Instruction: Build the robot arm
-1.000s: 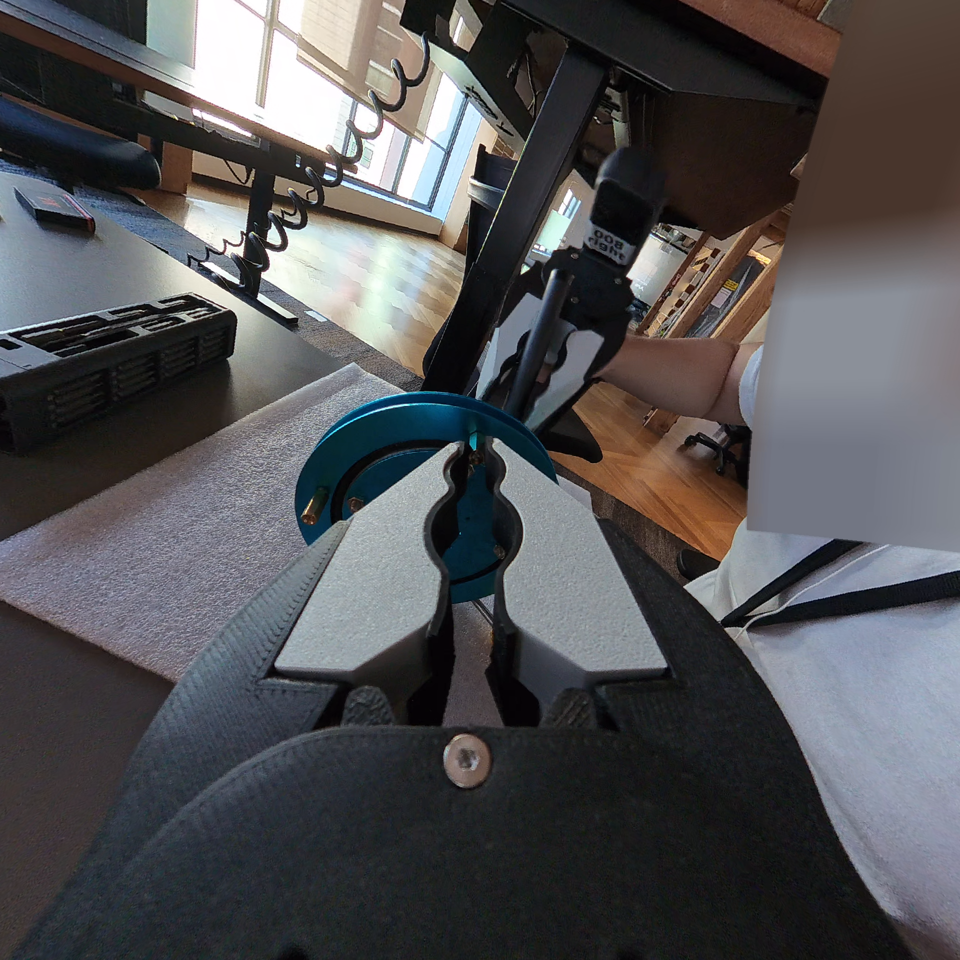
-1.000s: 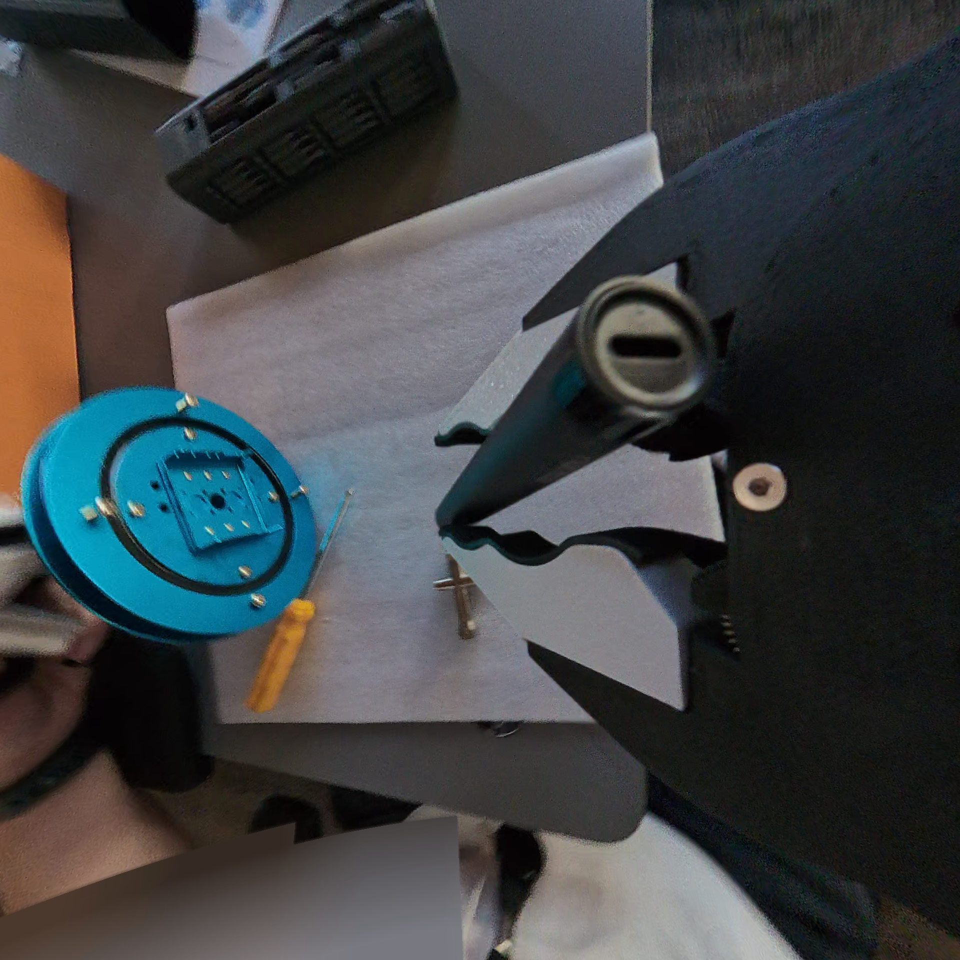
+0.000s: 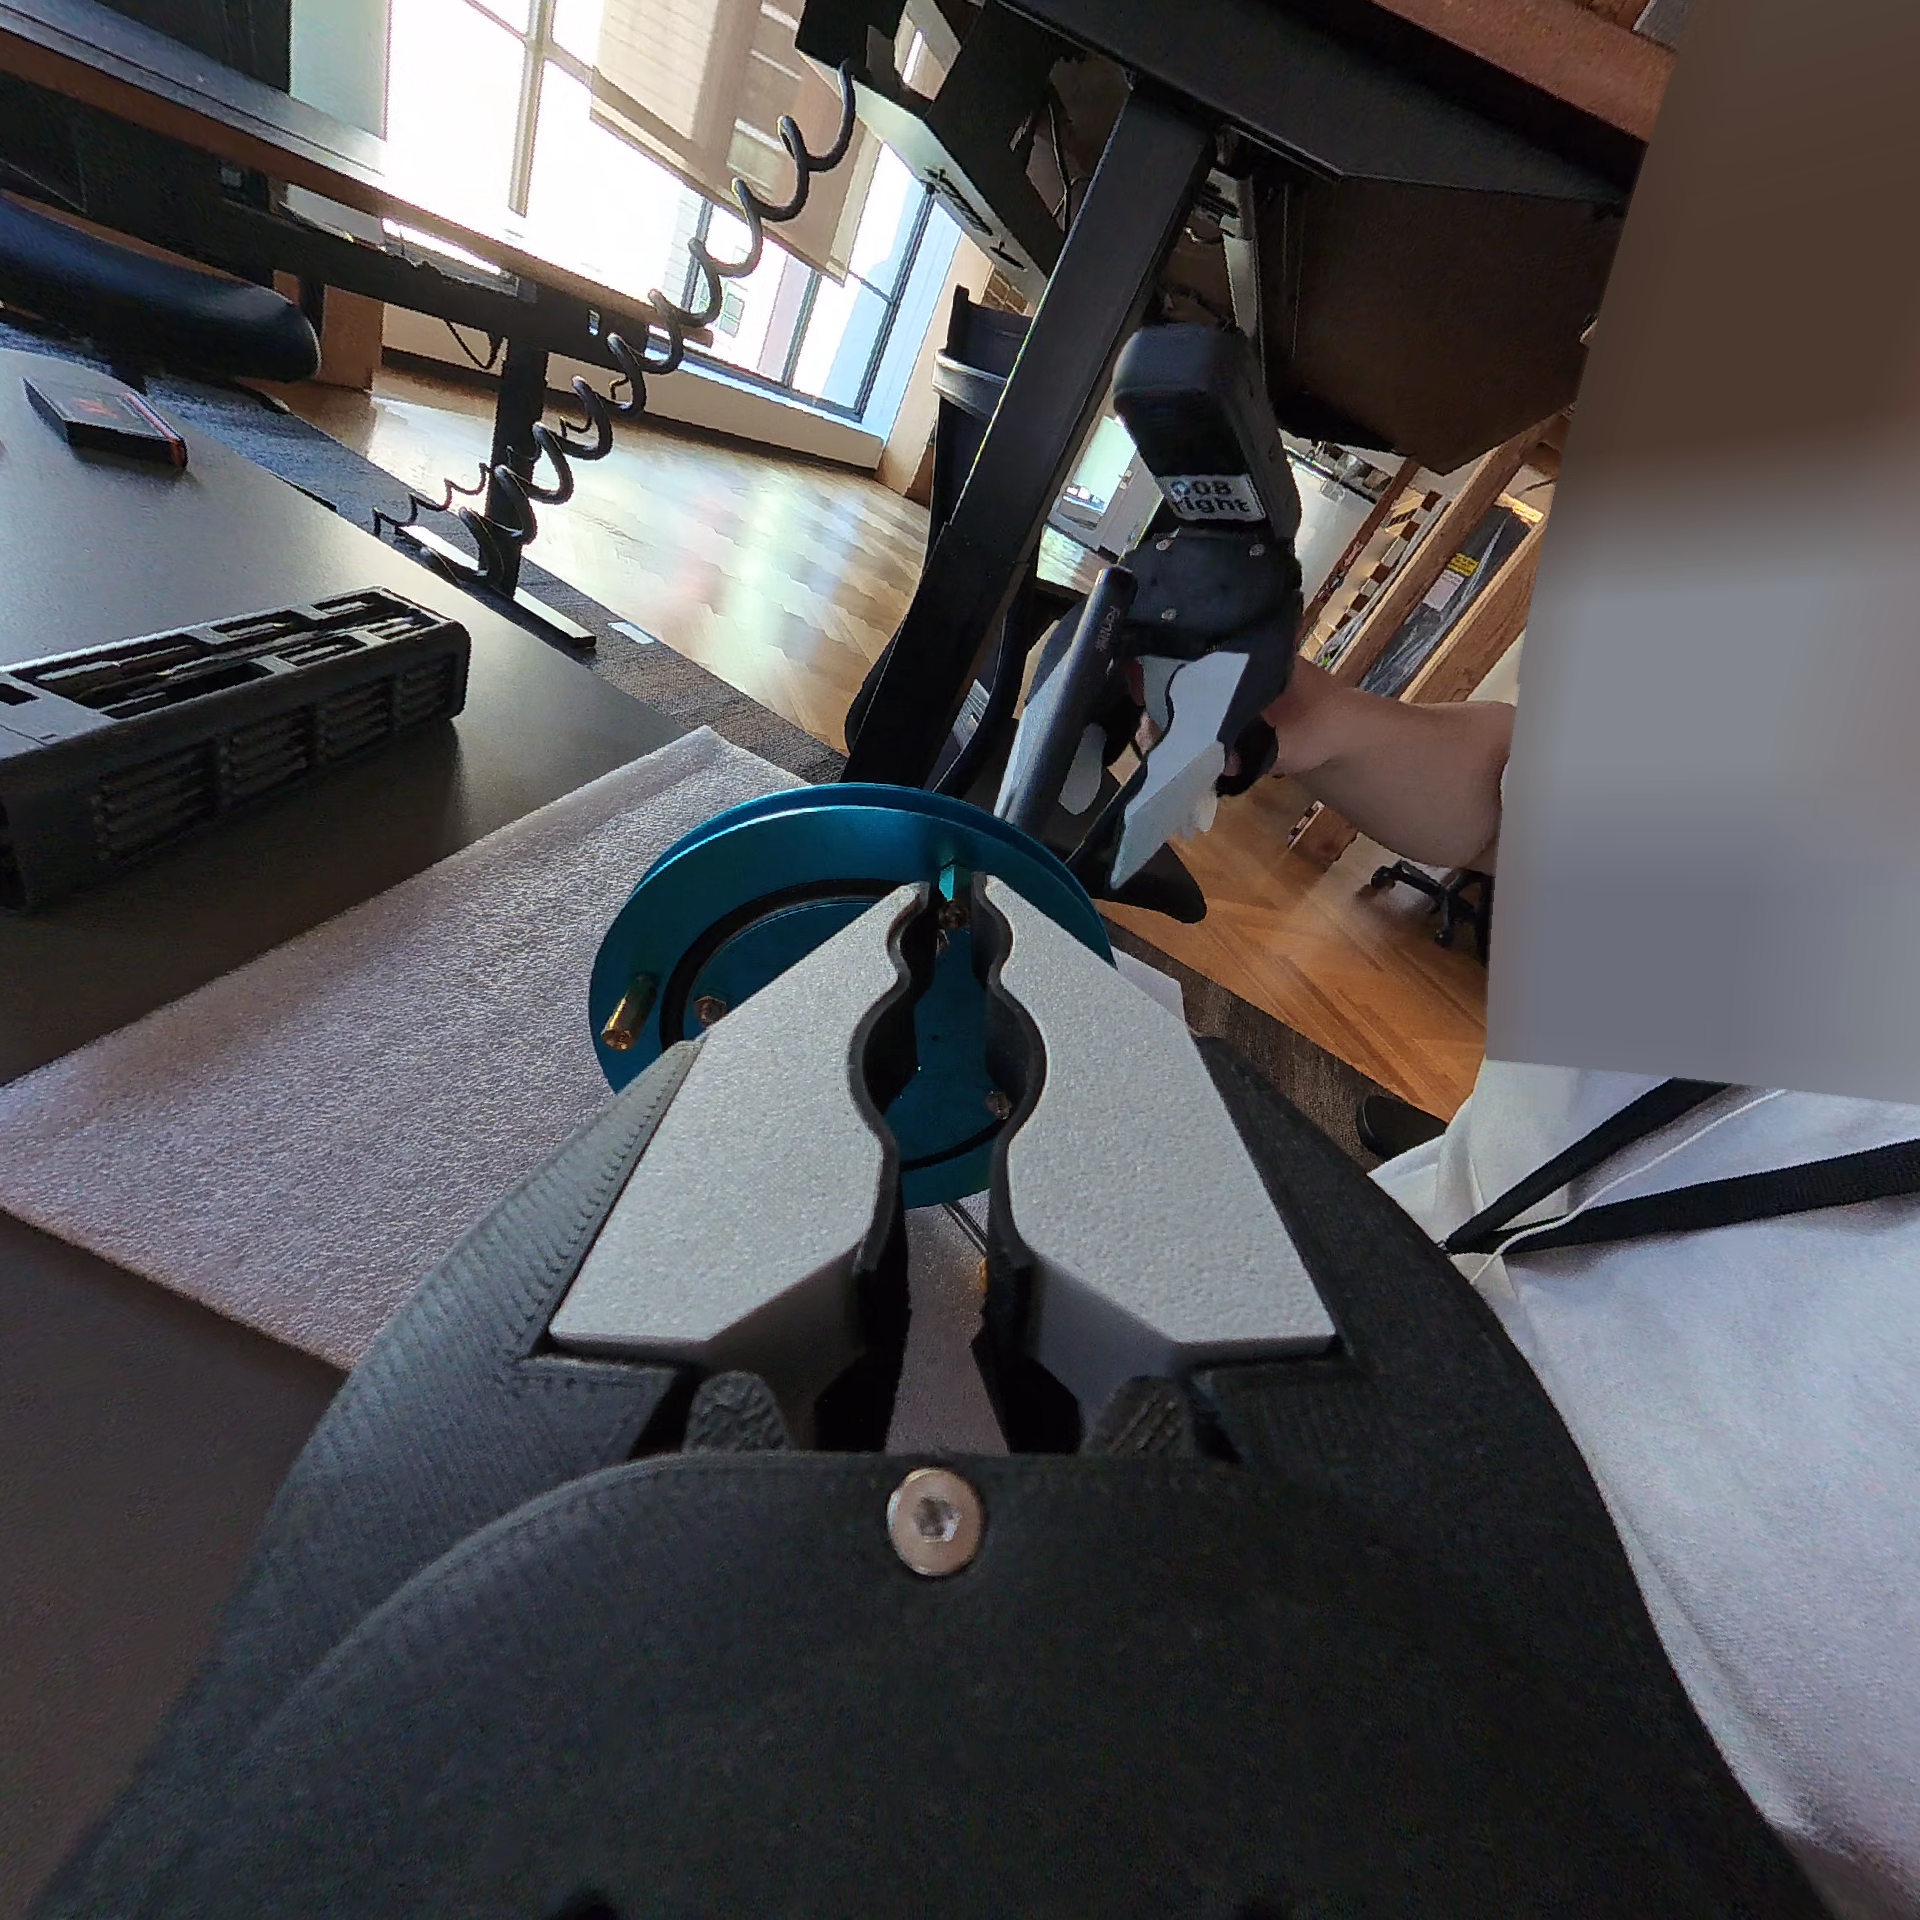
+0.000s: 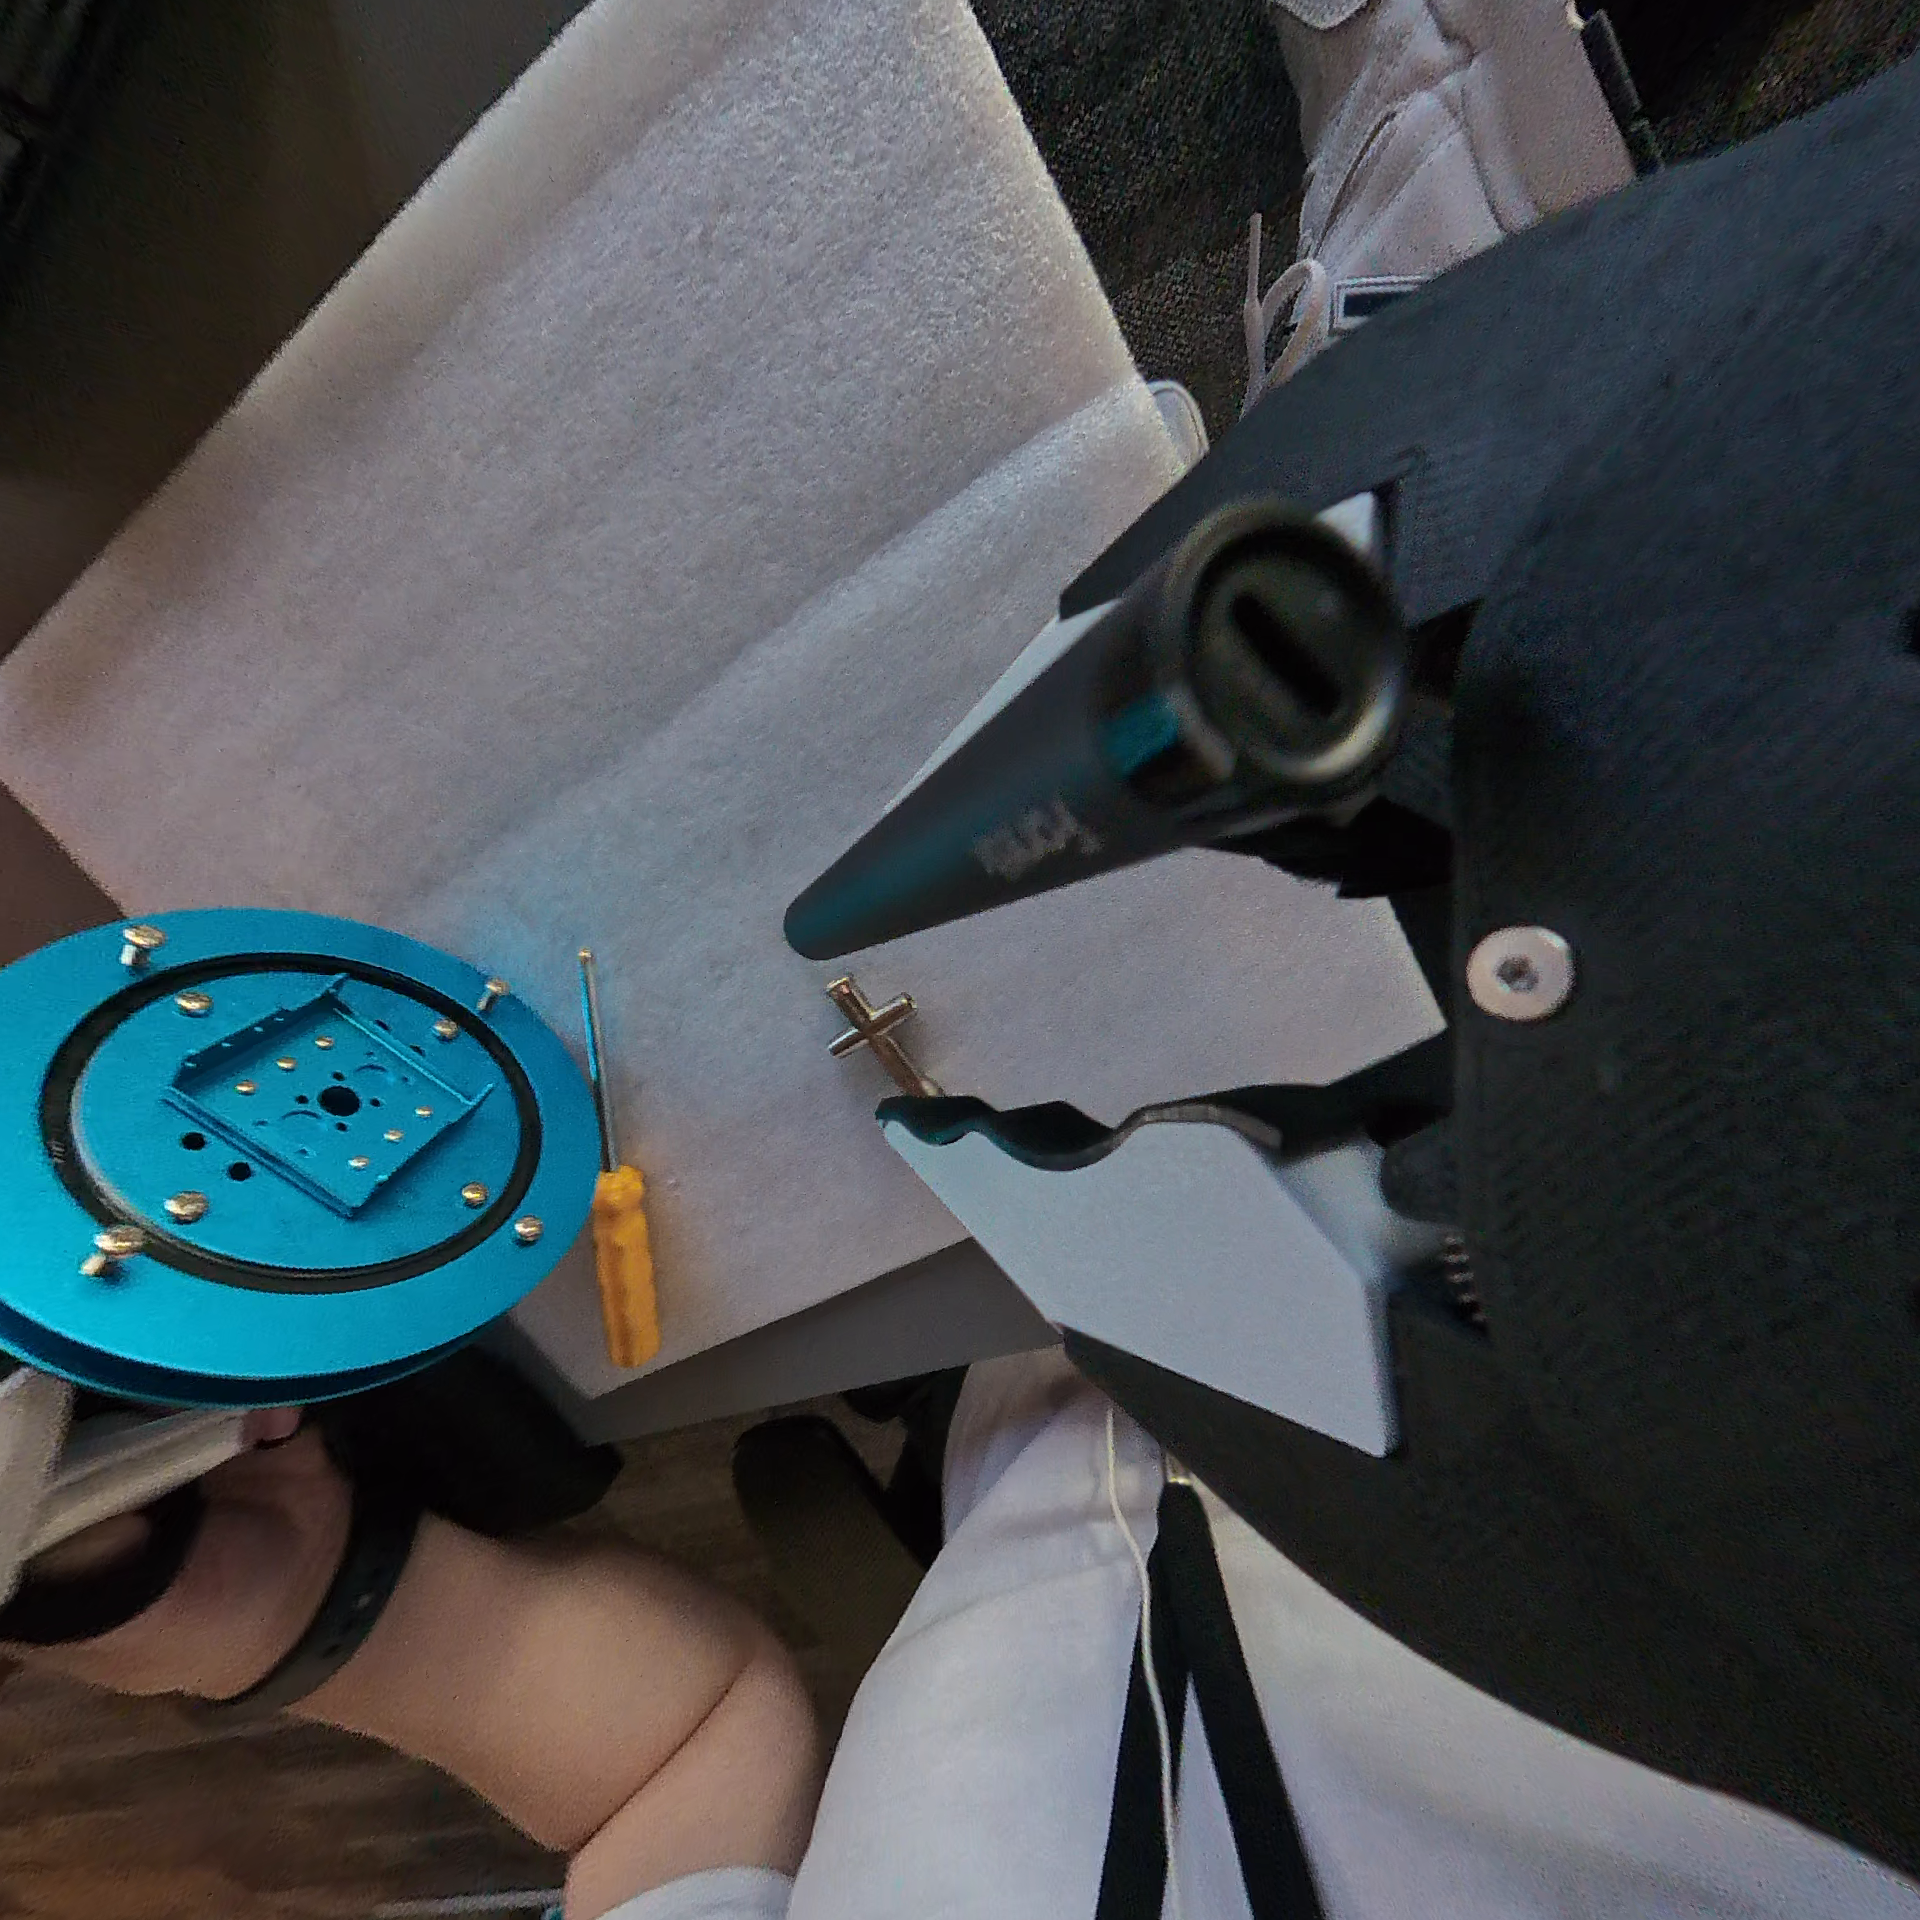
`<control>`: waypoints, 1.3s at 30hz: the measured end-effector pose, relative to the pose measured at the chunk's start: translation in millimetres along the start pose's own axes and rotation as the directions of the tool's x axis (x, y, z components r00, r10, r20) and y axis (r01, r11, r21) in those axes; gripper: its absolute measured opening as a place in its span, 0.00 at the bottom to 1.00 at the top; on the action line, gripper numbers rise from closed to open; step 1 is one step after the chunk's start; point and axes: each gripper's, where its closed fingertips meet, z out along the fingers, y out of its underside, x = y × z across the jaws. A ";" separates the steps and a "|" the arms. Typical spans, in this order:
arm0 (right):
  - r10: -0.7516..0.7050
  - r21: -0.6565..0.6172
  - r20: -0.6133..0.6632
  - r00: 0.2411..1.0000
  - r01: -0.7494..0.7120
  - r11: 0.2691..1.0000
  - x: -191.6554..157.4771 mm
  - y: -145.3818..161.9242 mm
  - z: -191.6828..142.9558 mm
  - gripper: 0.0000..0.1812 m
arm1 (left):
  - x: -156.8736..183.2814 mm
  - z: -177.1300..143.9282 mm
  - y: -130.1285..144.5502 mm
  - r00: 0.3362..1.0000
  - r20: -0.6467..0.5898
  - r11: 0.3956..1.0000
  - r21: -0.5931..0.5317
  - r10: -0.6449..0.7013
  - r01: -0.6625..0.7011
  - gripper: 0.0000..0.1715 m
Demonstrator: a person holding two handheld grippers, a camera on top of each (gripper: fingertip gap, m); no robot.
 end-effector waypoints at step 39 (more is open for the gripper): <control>-0.775 -0.203 0.078 0.627 0.771 0.603 0.4 1.3 -7.7 0.15 | 1.5 0.4 0.6 1.000 -0.002 1.000 -0.004 0.010 -0.010 0.02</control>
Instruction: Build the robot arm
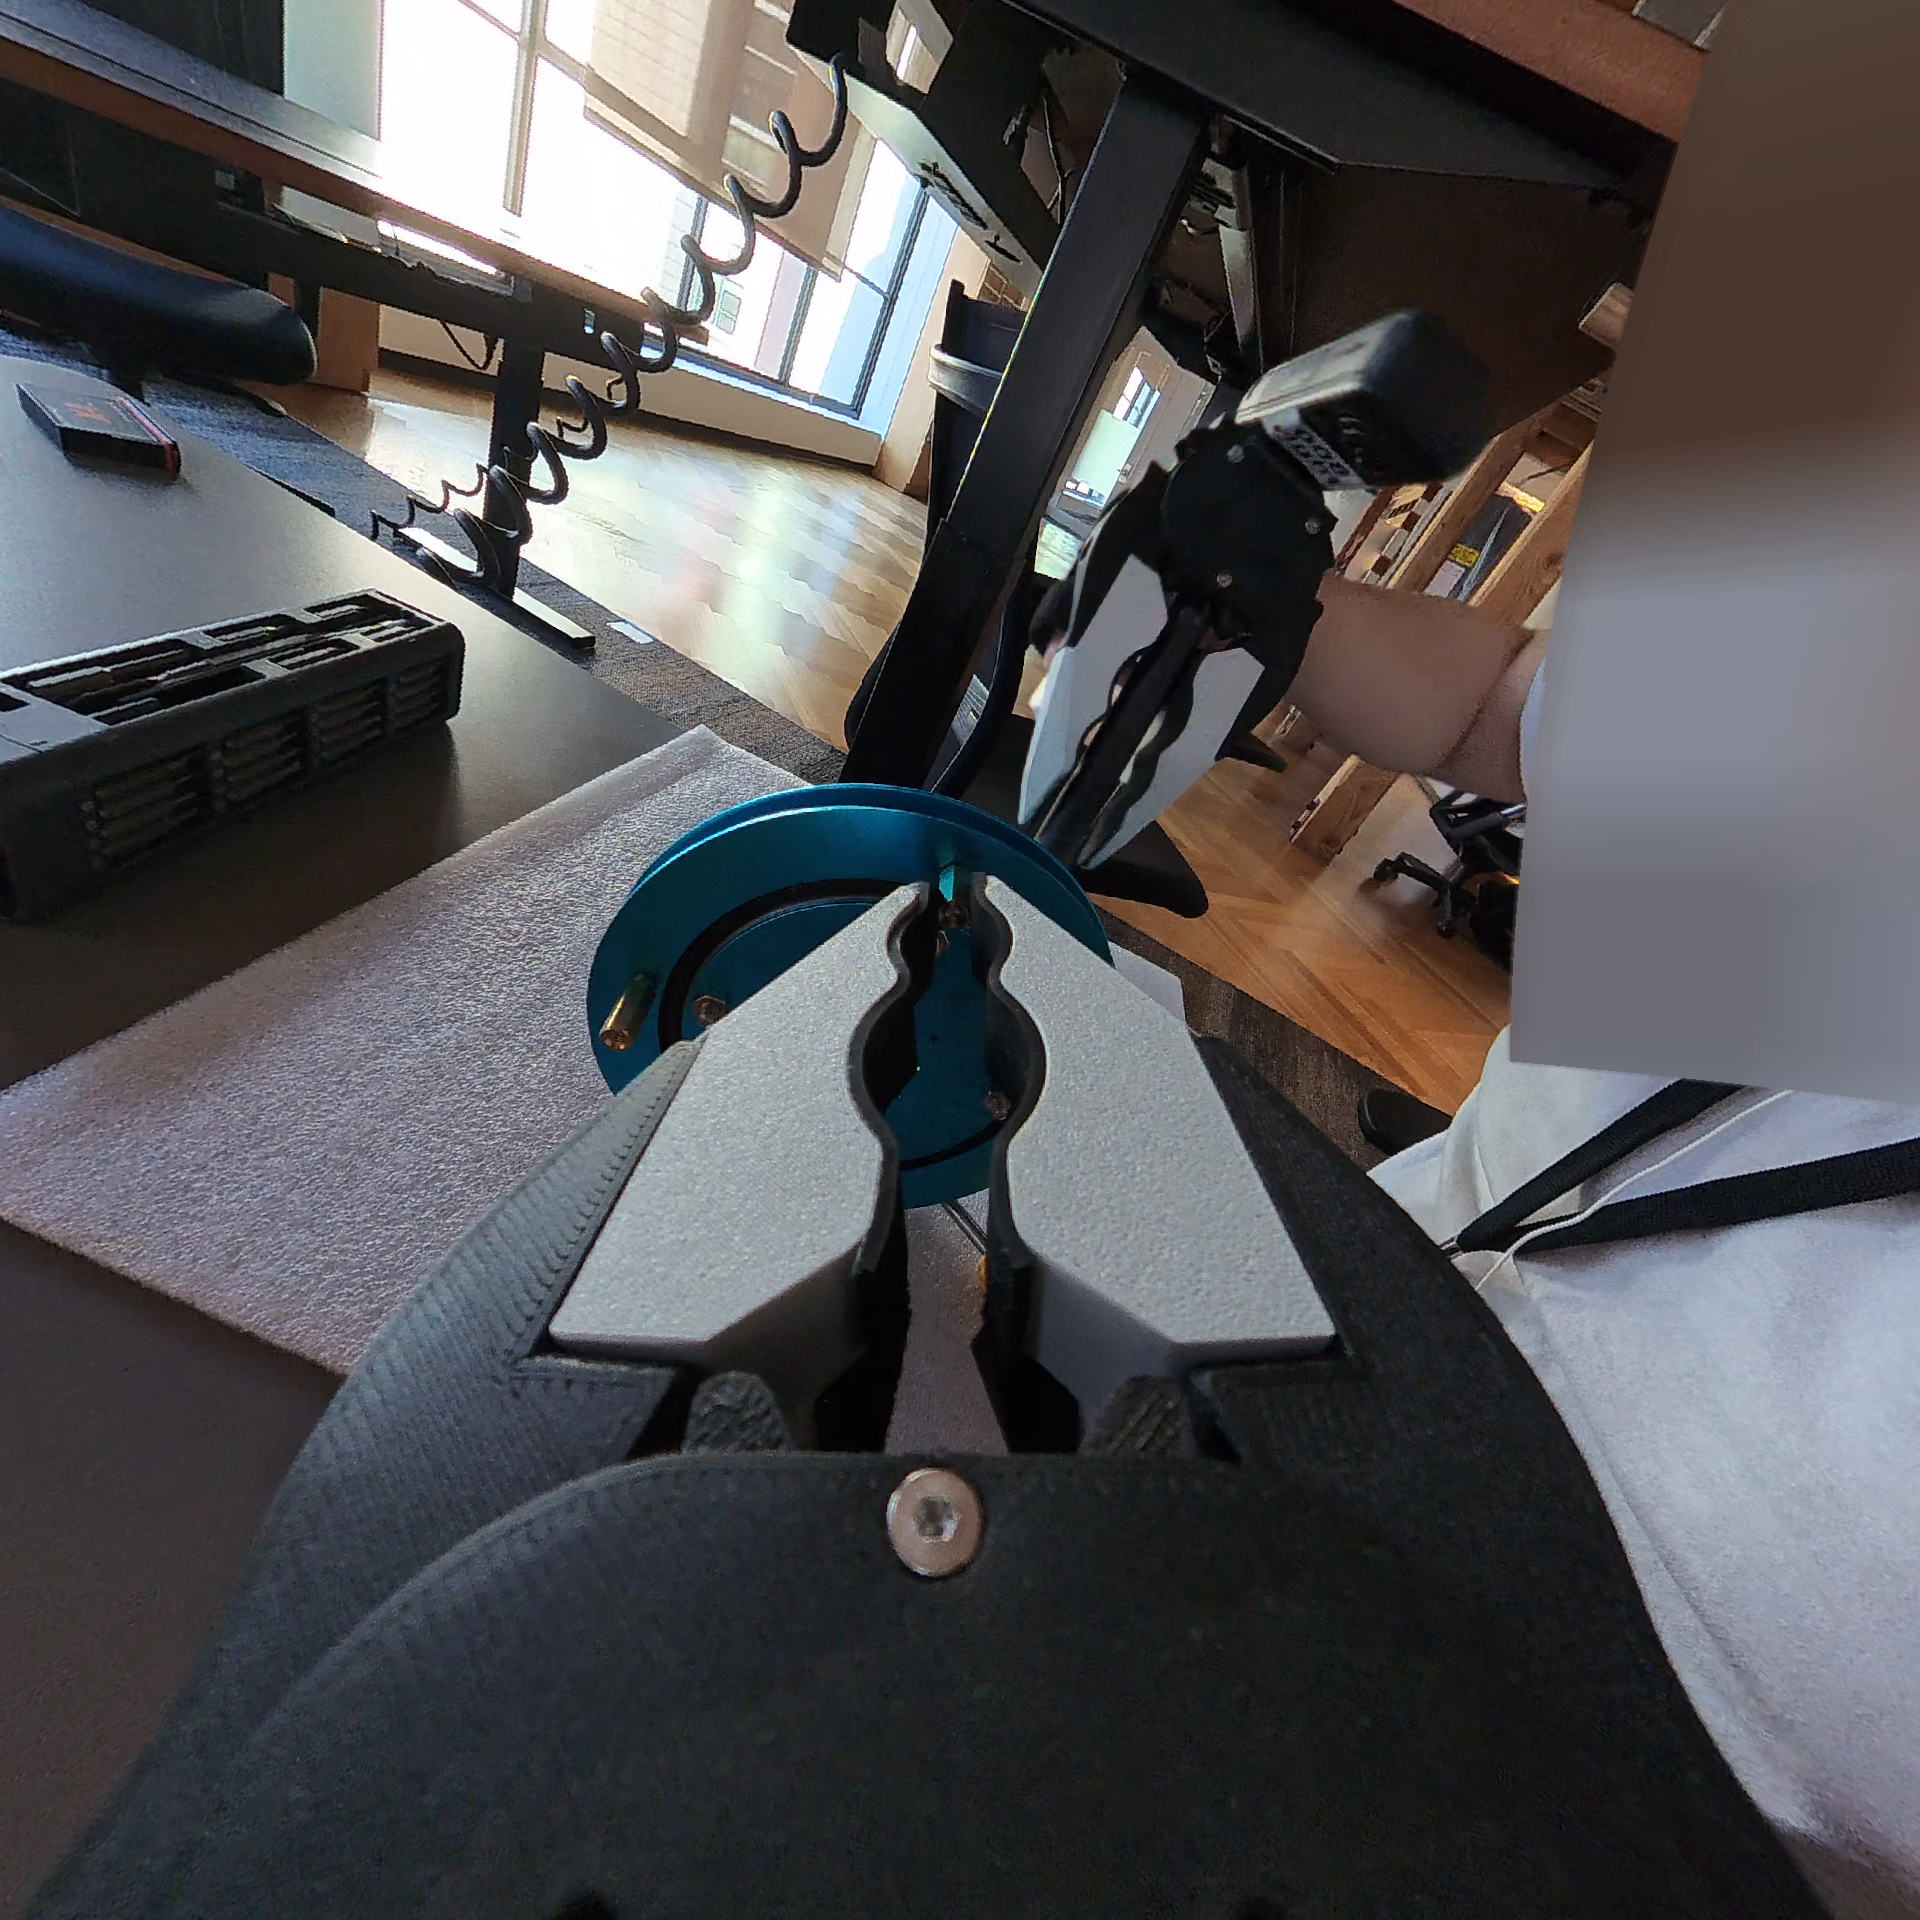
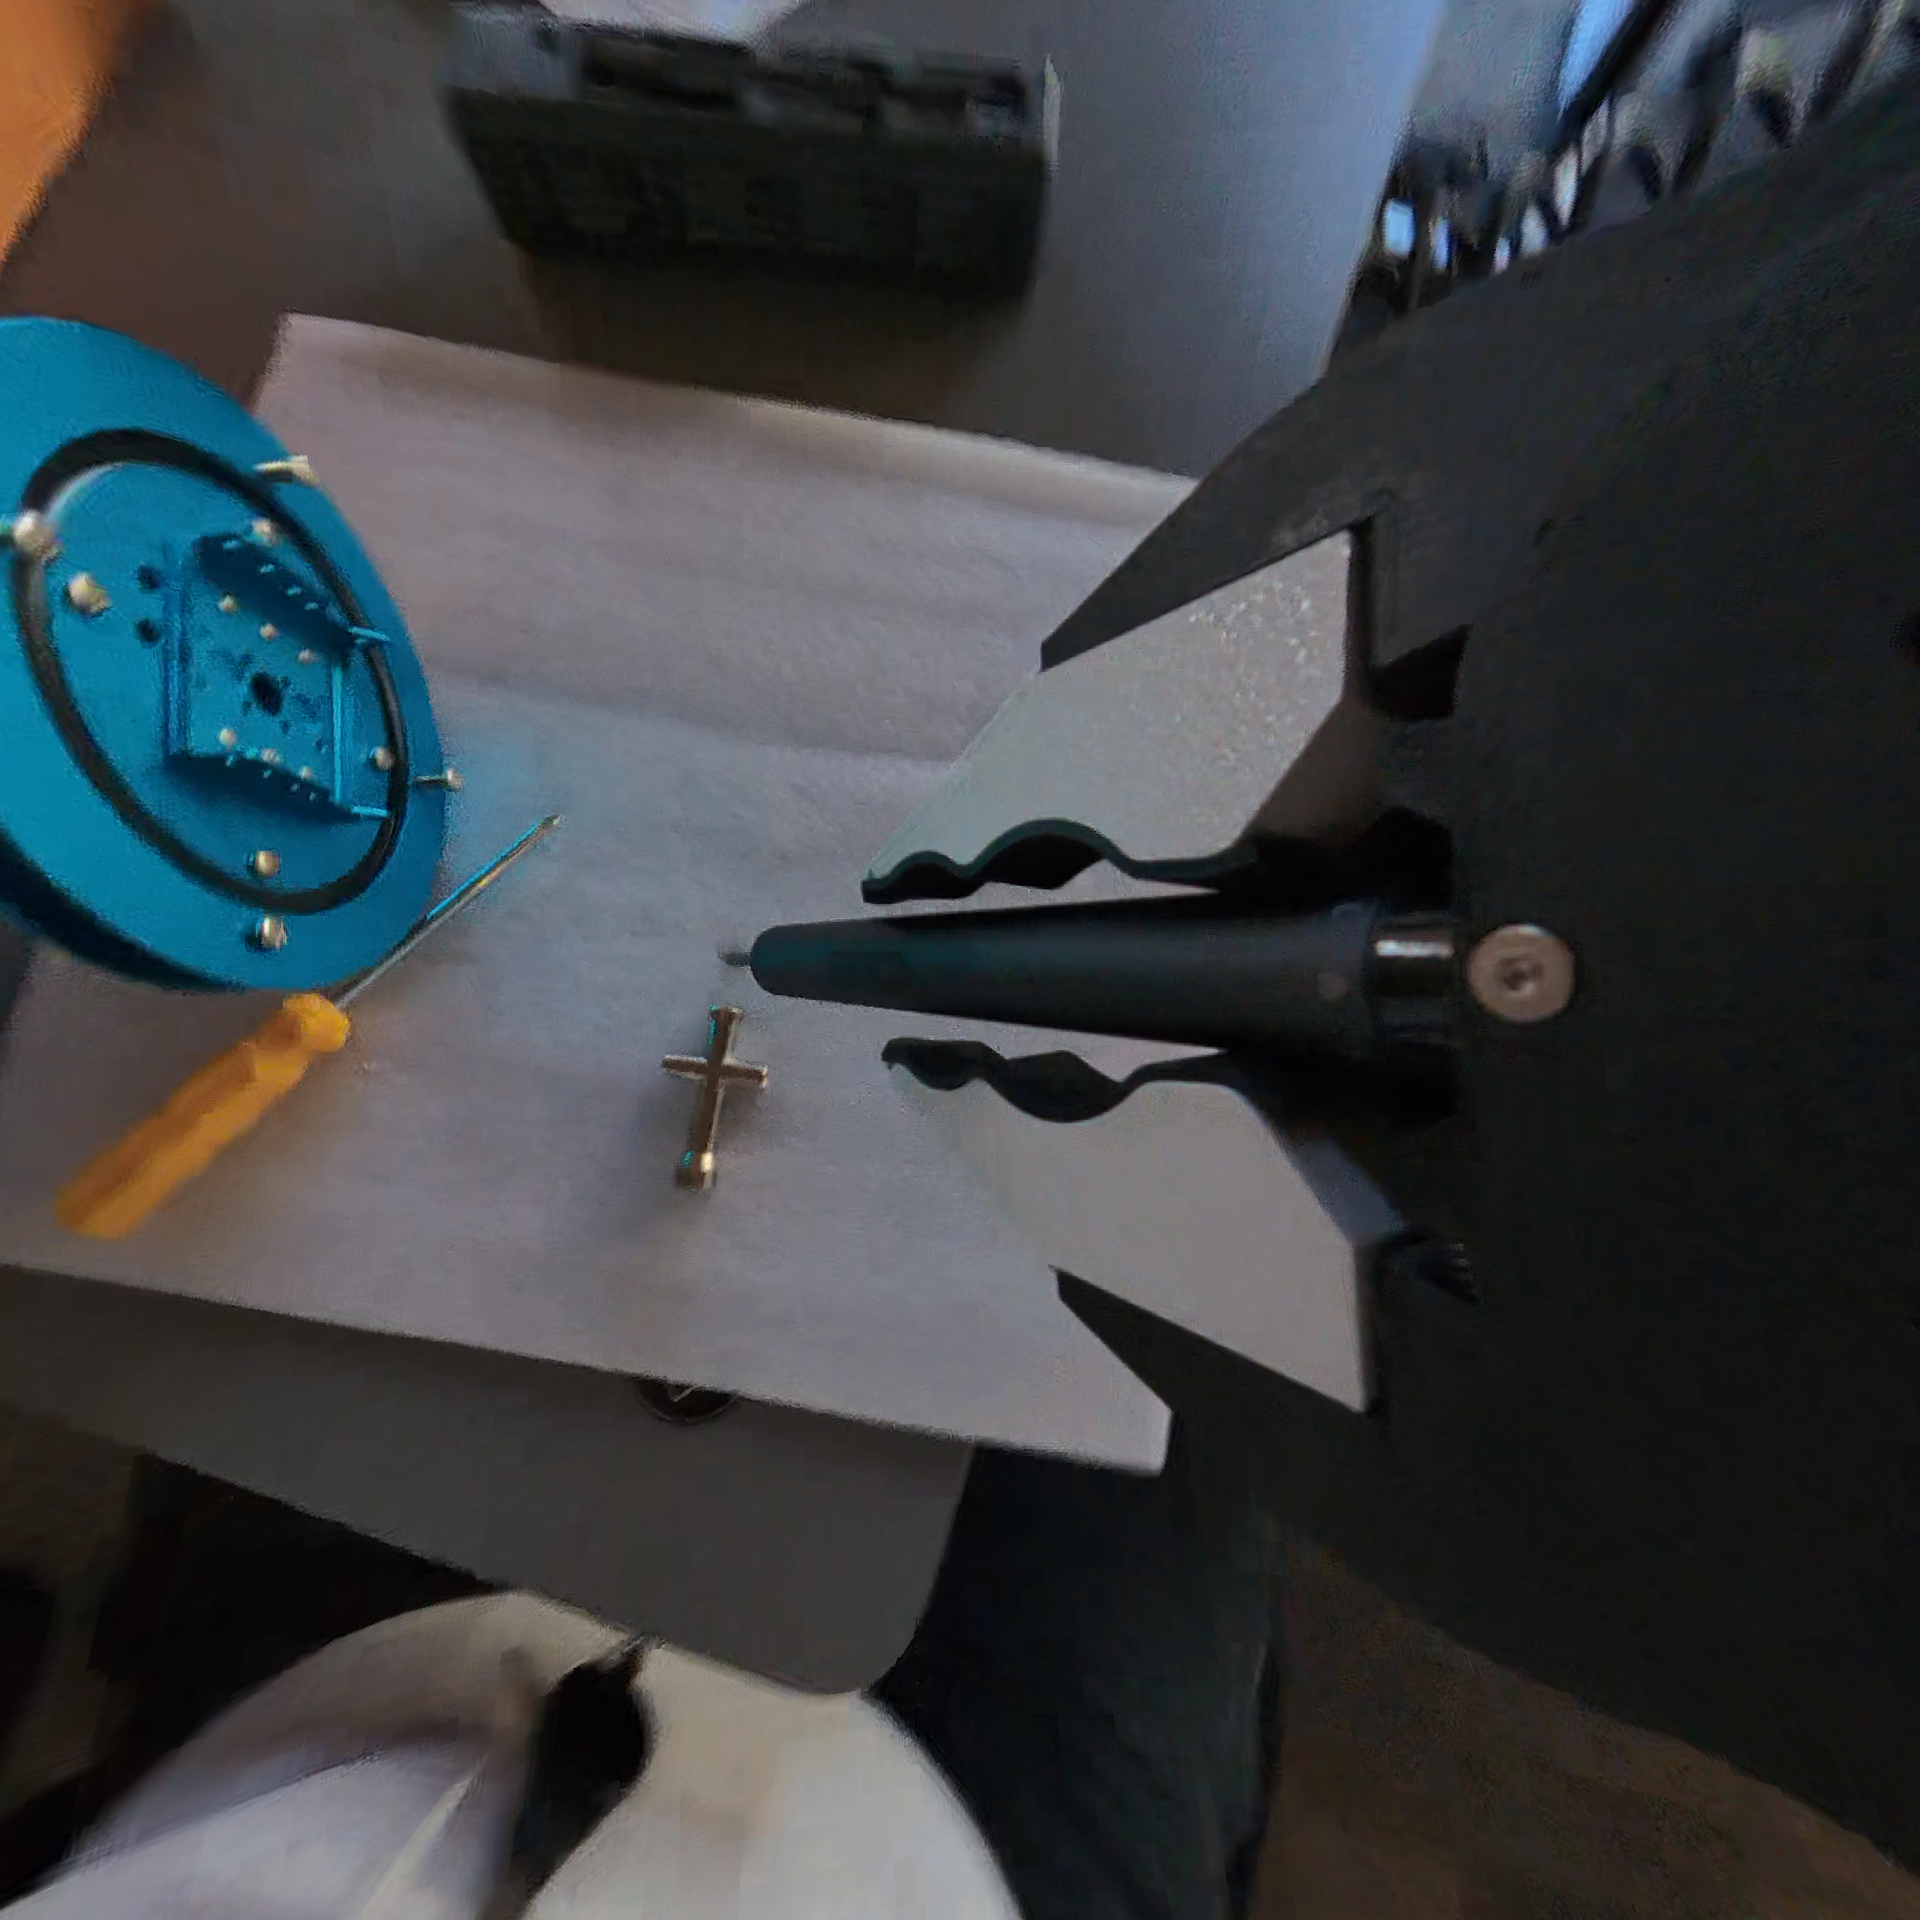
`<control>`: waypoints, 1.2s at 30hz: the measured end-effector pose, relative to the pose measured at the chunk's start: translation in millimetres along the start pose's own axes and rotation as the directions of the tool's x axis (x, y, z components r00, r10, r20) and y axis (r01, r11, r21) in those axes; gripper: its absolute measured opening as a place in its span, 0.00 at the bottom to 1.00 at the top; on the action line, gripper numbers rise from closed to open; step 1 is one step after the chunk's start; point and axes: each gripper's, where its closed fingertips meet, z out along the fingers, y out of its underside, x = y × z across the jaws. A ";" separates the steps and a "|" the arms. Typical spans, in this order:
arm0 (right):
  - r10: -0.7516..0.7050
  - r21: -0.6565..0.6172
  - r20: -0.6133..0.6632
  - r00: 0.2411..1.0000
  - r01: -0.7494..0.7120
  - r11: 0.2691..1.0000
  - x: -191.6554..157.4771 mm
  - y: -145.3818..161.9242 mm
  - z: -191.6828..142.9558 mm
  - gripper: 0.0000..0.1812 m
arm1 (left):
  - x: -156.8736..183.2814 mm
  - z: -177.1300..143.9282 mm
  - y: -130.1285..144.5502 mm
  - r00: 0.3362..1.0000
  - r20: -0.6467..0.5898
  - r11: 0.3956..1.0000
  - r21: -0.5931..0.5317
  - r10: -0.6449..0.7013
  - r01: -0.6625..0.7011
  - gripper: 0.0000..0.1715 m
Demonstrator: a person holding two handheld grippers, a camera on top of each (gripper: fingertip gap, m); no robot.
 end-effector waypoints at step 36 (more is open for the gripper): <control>-0.293 0.282 -0.149 0.944 0.325 0.903 8.2 -61.1 -4.5 0.19 | -1.3 -0.3 -0.4 1.000 0.012 1.000 0.001 0.010 -0.010 0.02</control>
